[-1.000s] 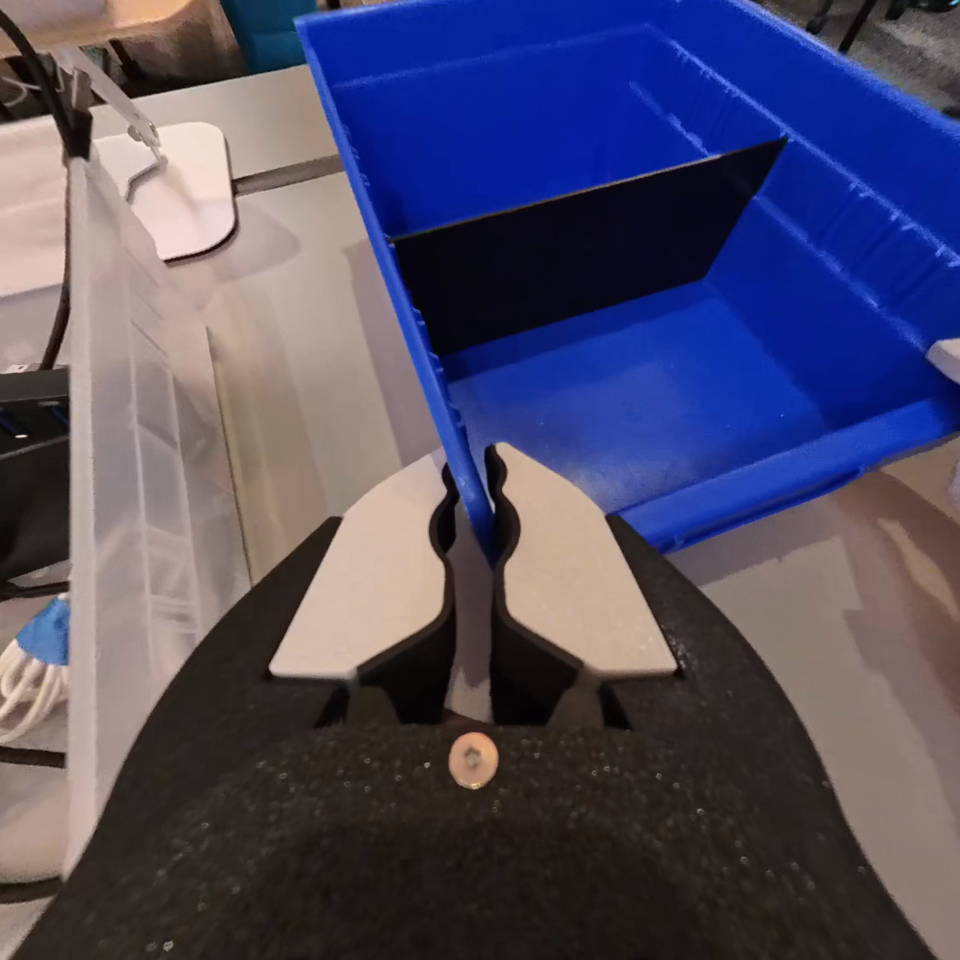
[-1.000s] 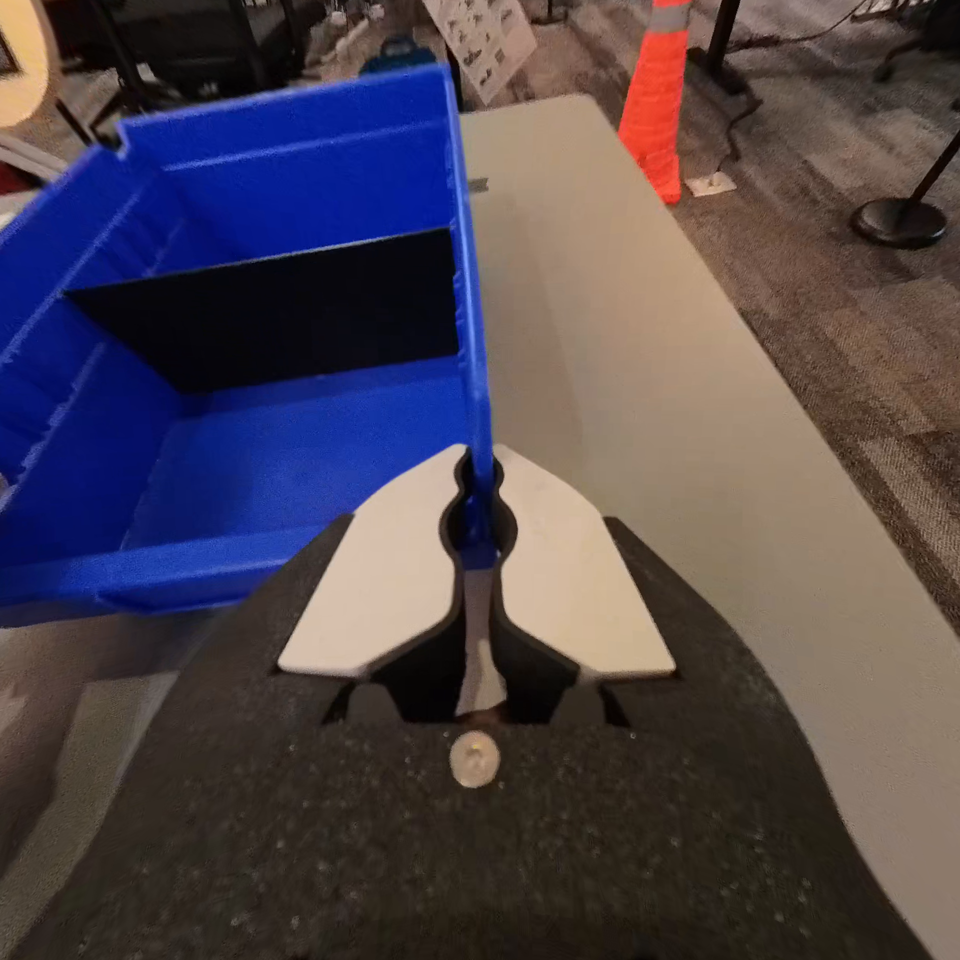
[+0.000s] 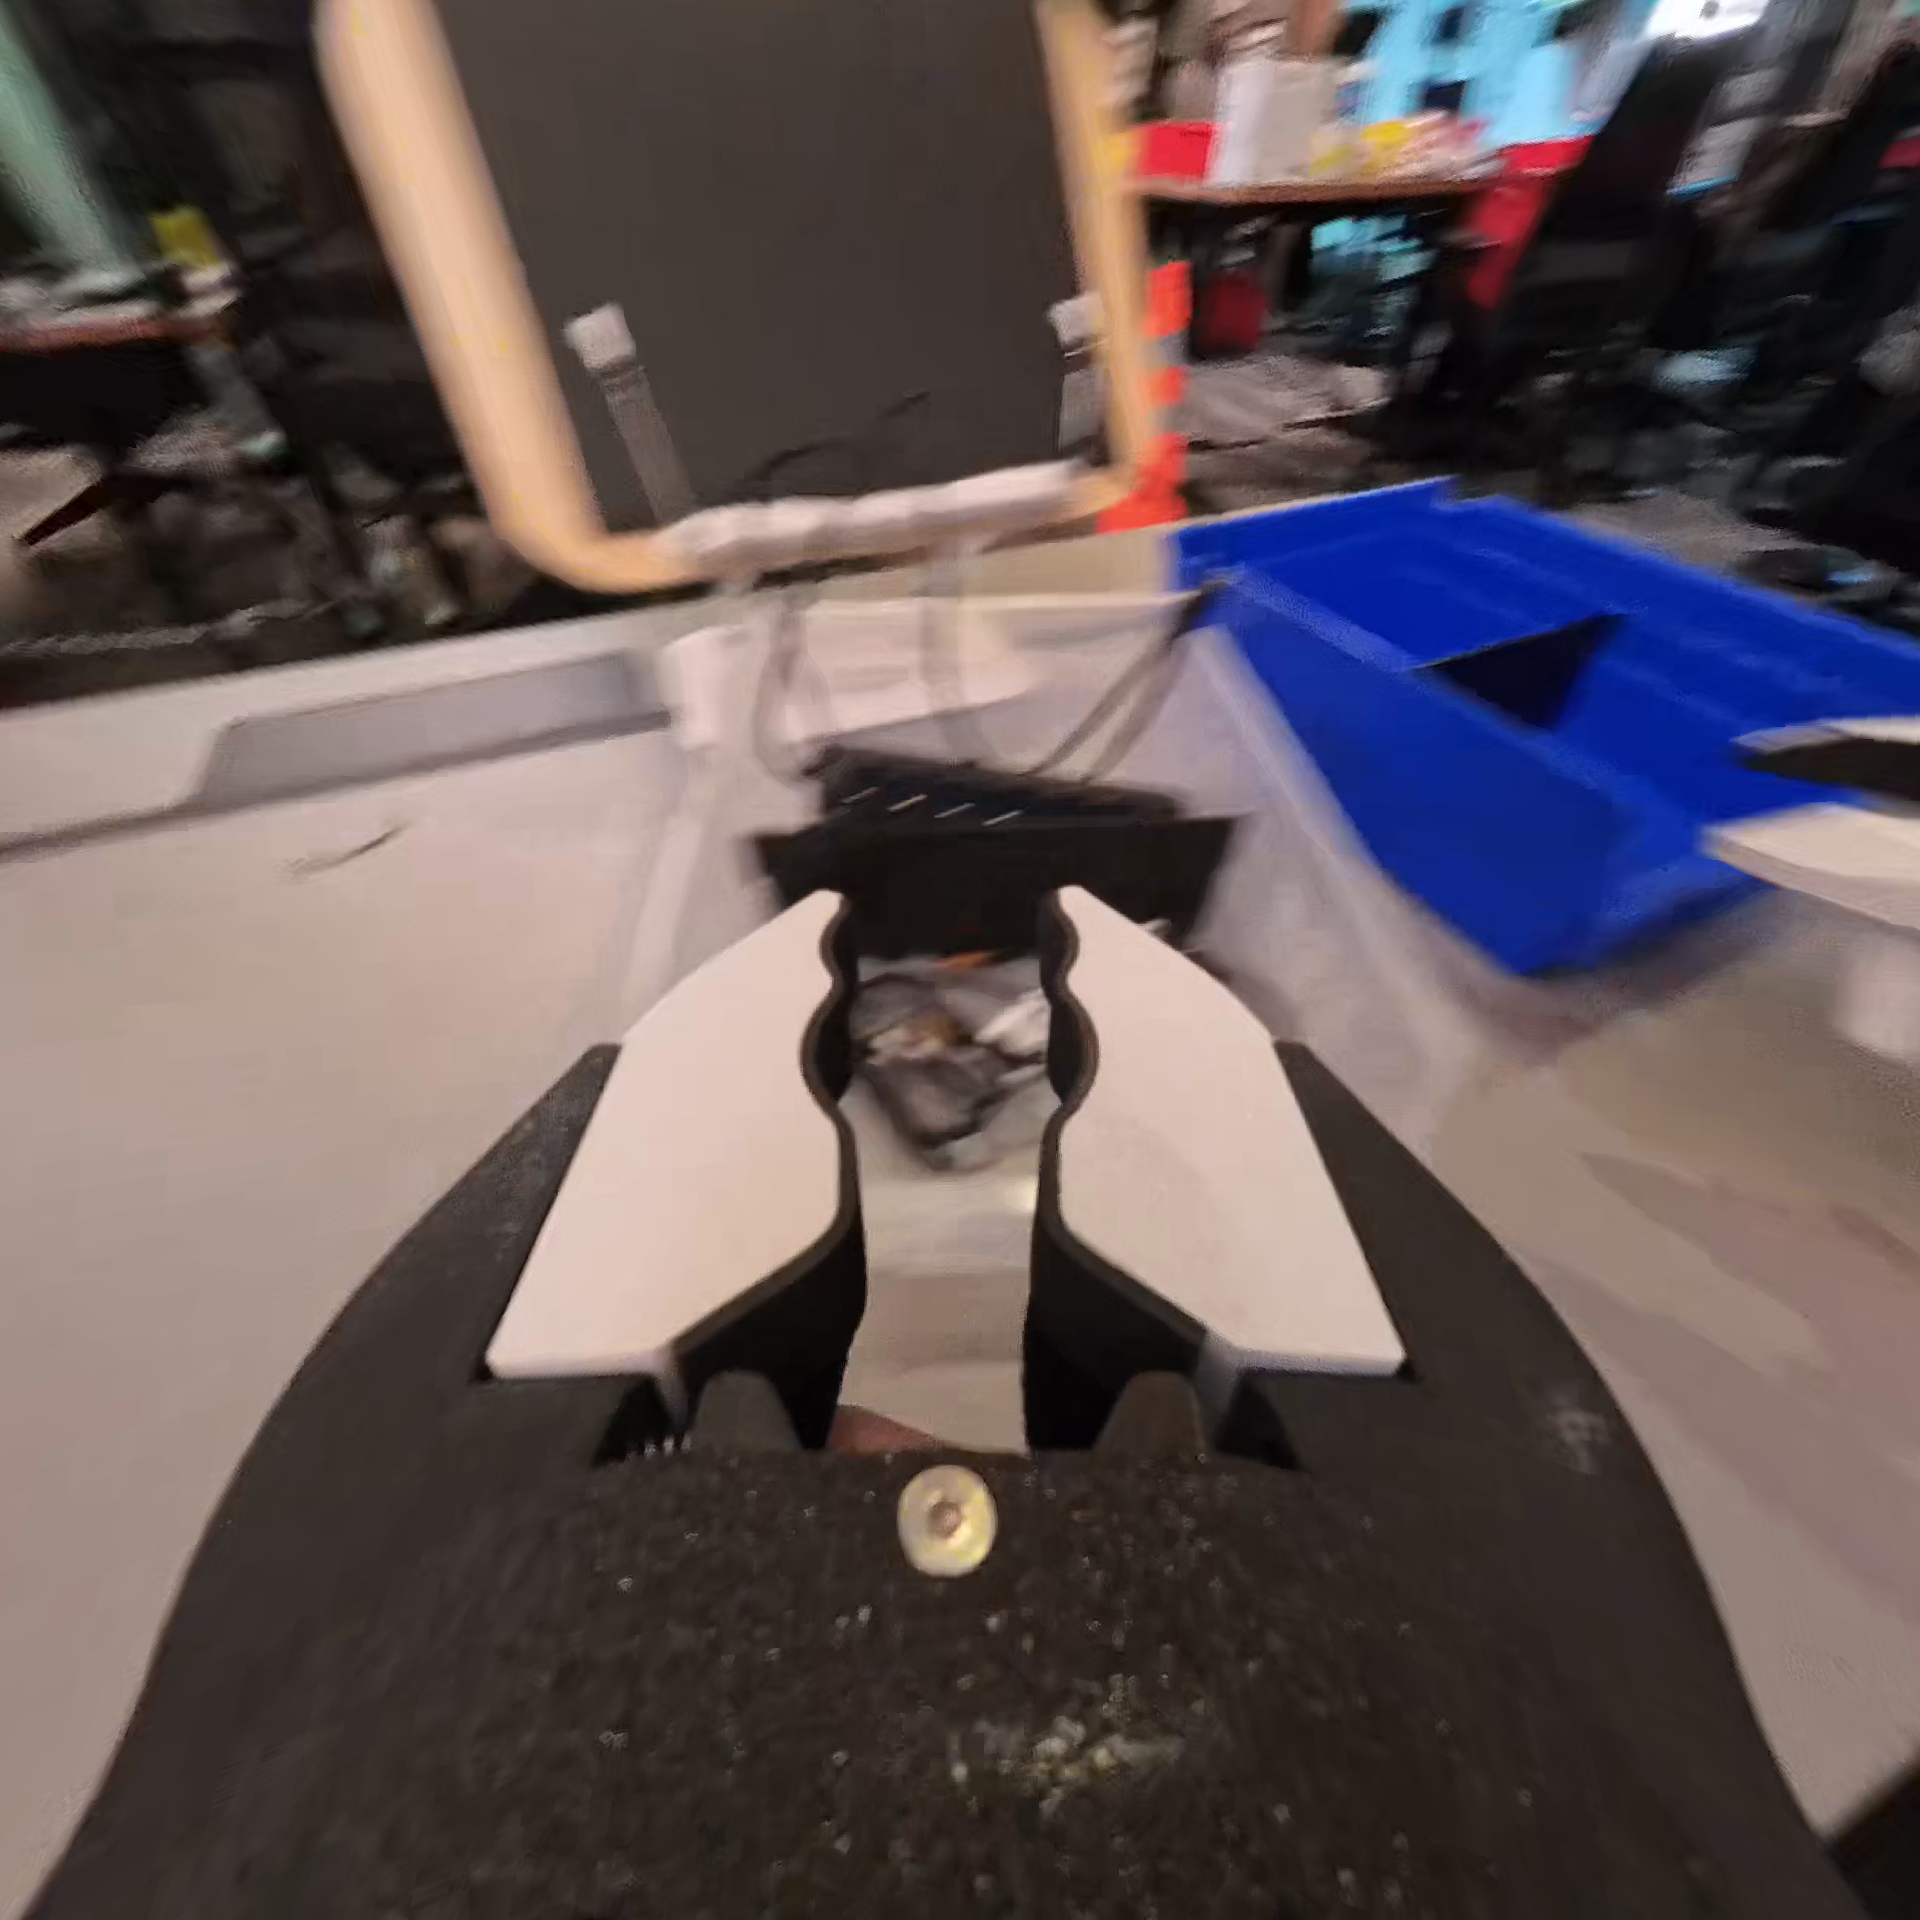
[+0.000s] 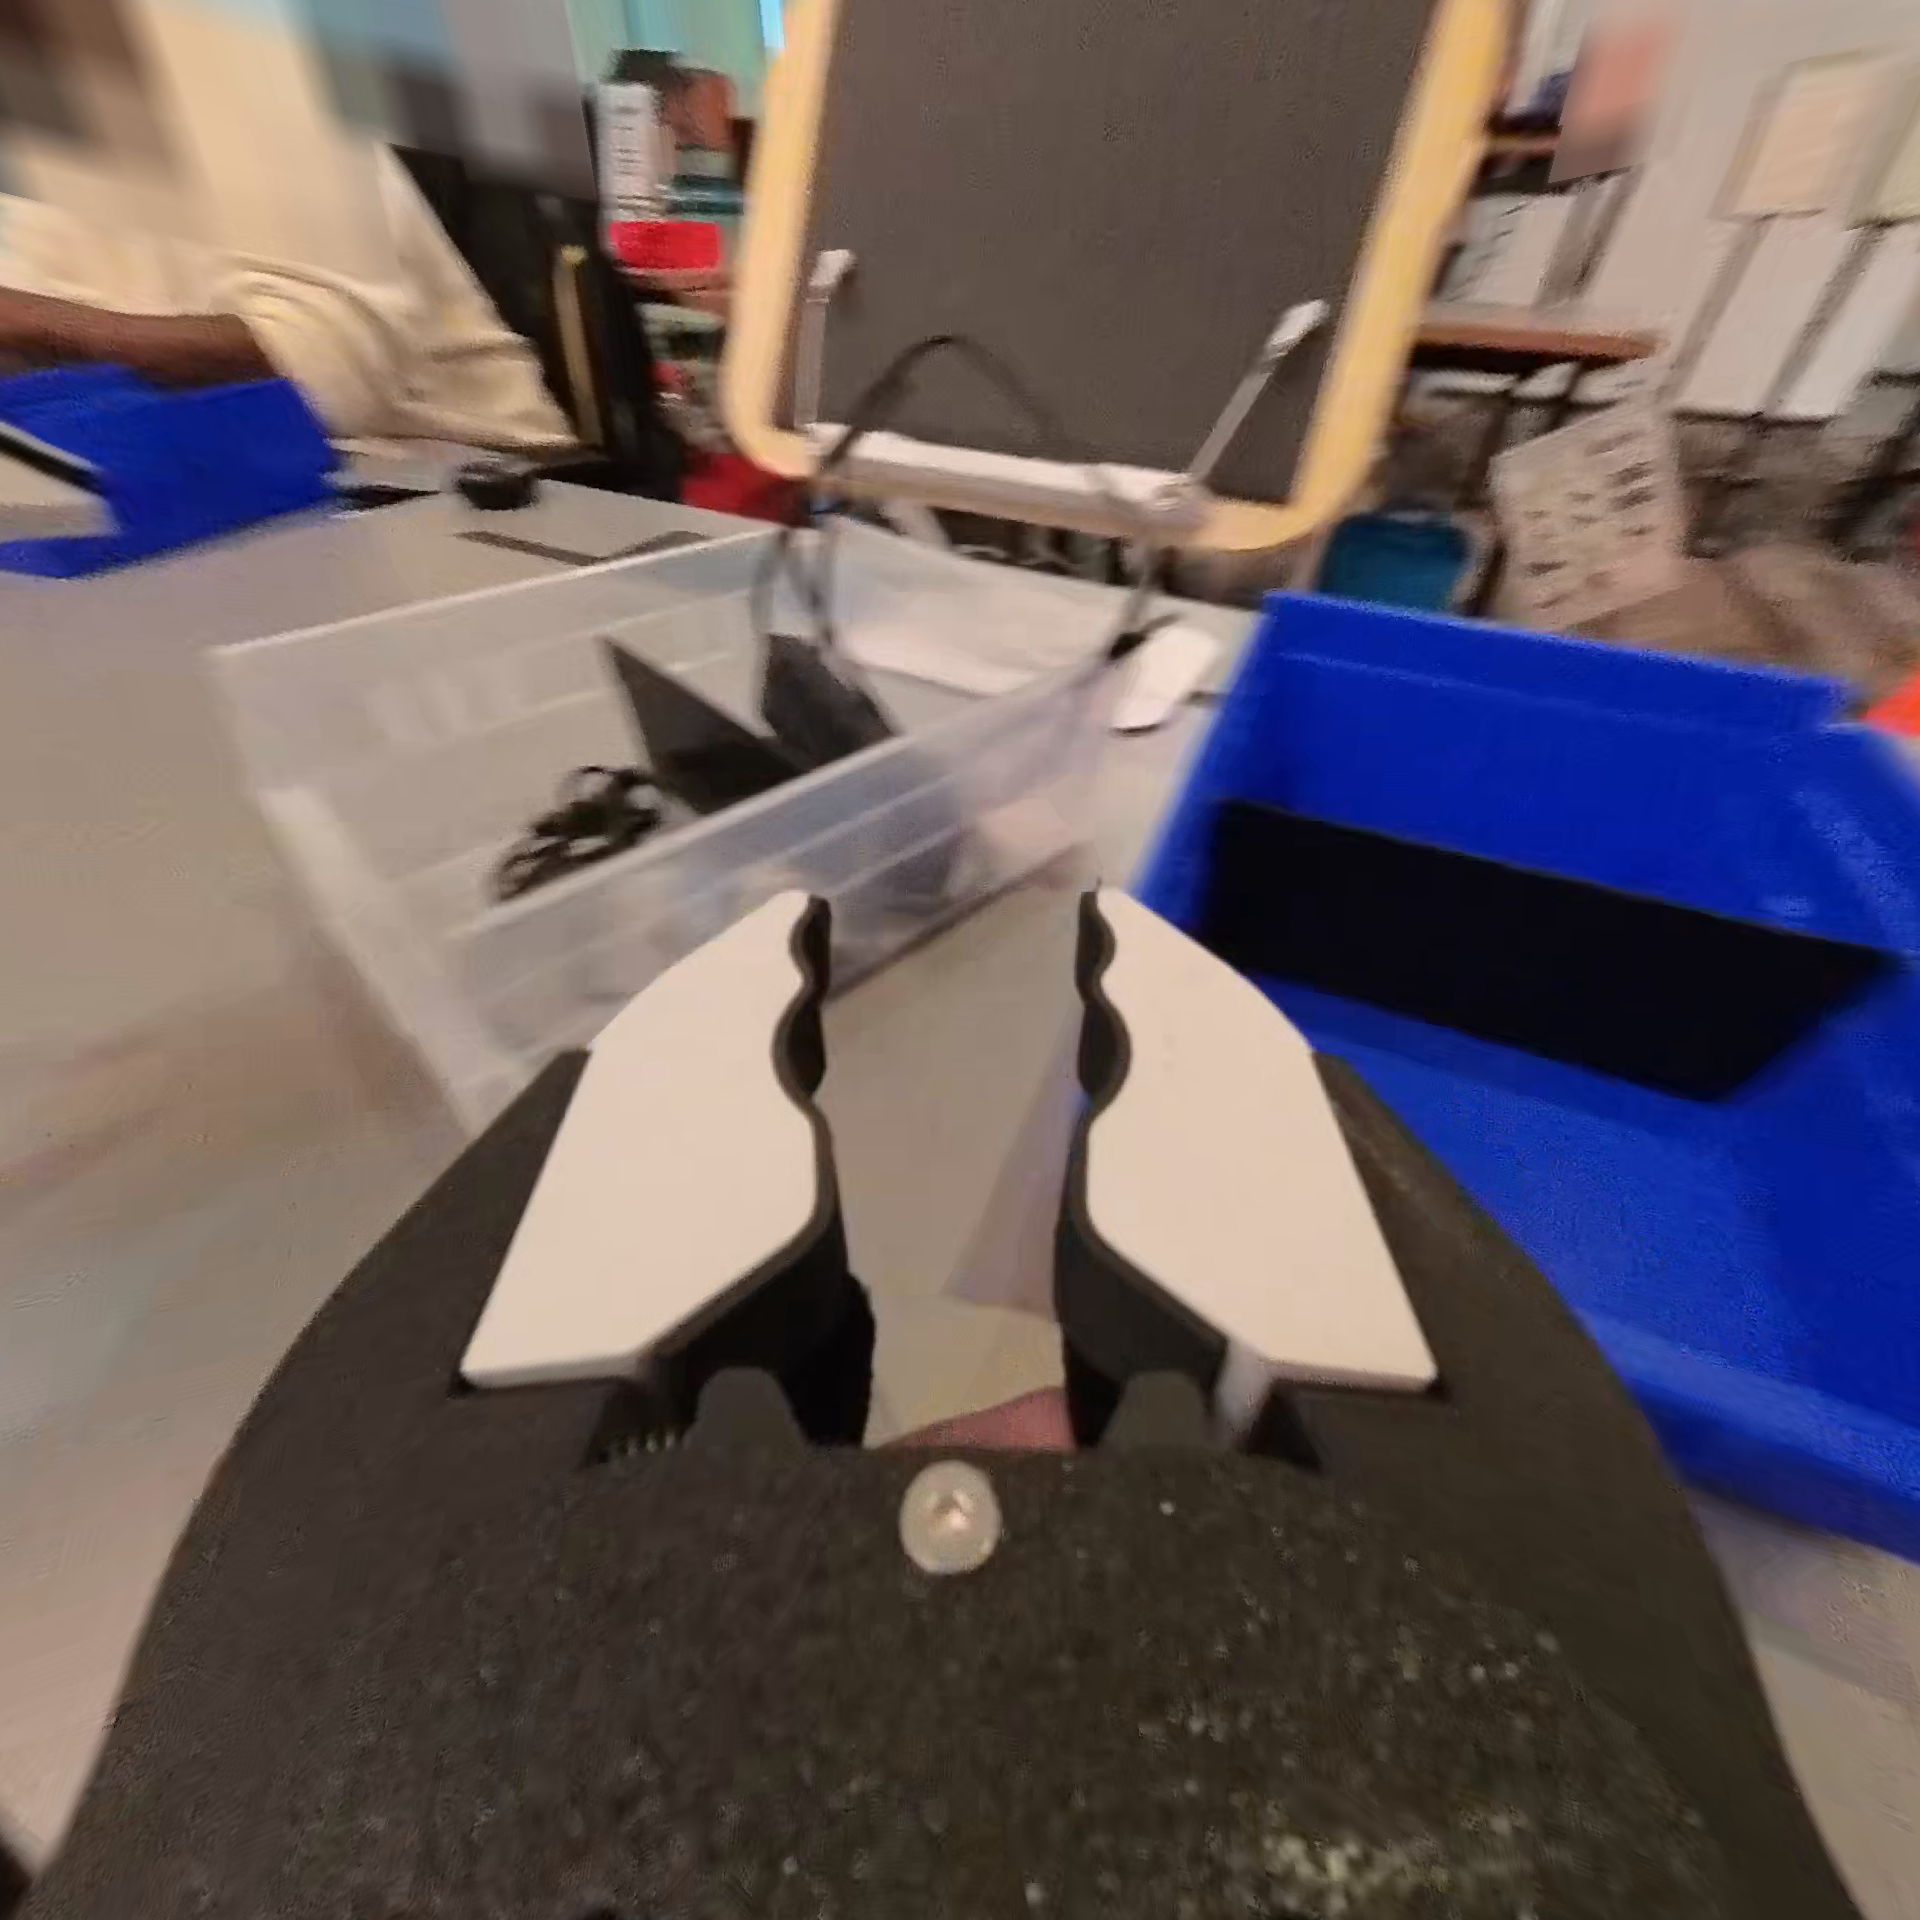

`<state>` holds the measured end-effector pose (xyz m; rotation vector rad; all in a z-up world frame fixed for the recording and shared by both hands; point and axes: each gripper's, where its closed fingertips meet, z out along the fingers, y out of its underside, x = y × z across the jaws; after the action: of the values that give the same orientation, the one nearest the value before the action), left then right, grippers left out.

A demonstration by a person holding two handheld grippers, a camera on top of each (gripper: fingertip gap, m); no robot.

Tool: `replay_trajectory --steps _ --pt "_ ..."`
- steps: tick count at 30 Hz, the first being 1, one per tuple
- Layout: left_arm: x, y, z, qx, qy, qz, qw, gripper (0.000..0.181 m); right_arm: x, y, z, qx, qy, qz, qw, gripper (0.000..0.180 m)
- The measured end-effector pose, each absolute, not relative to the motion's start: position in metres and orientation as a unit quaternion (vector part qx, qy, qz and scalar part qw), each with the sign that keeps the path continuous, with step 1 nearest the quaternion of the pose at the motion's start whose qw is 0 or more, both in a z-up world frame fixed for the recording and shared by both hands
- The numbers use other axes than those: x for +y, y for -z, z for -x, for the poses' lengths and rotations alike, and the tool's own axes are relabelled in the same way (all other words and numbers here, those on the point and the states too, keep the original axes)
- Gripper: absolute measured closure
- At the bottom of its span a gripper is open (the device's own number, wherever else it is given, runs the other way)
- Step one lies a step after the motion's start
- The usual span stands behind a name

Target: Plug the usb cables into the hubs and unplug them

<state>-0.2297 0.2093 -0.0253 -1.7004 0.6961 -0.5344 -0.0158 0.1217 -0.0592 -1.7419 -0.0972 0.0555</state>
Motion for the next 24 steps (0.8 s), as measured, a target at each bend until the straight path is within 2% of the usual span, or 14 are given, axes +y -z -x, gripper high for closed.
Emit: replay_trajectory --steps 3,4,5,7,10,11,12,13,16,17,21,24 --pt "0.266 0.062 0.307 0.258 0.167 0.770 0.560 0.128 0.123 0.088 0.110 -0.066 -0.160 0.788 0.591 0.126" --pt "0.278 0.078 0.320 0.259 0.161 0.784 0.540 0.116 0.123 0.101 0.128 -0.061 -0.153 0.804 0.572 0.118" --pt "0.282 0.094 0.319 0.274 0.190 0.791 0.513 0.113 0.125 0.113 0.136 -0.049 -0.116 0.821 0.557 0.116" --pt "0.278 0.114 0.301 0.293 0.275 0.790 0.463 0.117 0.132 0.130 0.137 -0.036 -0.003 0.835 0.549 0.112" --pt "0.280 0.119 0.273 0.300 0.316 0.778 0.452 0.133 0.152 0.135 0.123 0.024 0.099 0.834 0.543 0.124" --pt "0.281 0.121 0.266 0.299 0.314 0.782 0.448 0.144 0.159 0.135 0.119 0.054 0.104 0.834 0.539 0.130" --pt "0.282 0.127 0.261 0.299 0.301 0.792 0.439 0.162 0.166 0.136 0.117 0.070 0.102 0.836 0.534 0.137" --pt "0.285 0.133 0.261 0.294 0.273 0.803 0.440 0.173 0.173 0.137 0.119 0.076 0.090 0.840 0.530 0.134" --pt "0.286 0.133 0.265 0.316 0.183 0.804 0.470 0.179 0.179 0.138 0.119 0.137 0.066 0.844 0.515 0.153" --pt "0.284 0.129 0.268 0.309 0.176 0.803 0.478 0.179 0.175 0.135 0.115 0.158 0.074 0.842 0.511 0.169" --pt "0.265 0.115 0.305 0.277 0.160 0.799 0.510 0.179 0.173 0.119 0.134 0.171 0.080 0.824 0.534 0.175" --pt "0.270 0.105 0.359 0.234 0.153 0.807 0.520 0.179 0.187 0.105 0.181 0.133 0.061 0.820 0.554 0.175"
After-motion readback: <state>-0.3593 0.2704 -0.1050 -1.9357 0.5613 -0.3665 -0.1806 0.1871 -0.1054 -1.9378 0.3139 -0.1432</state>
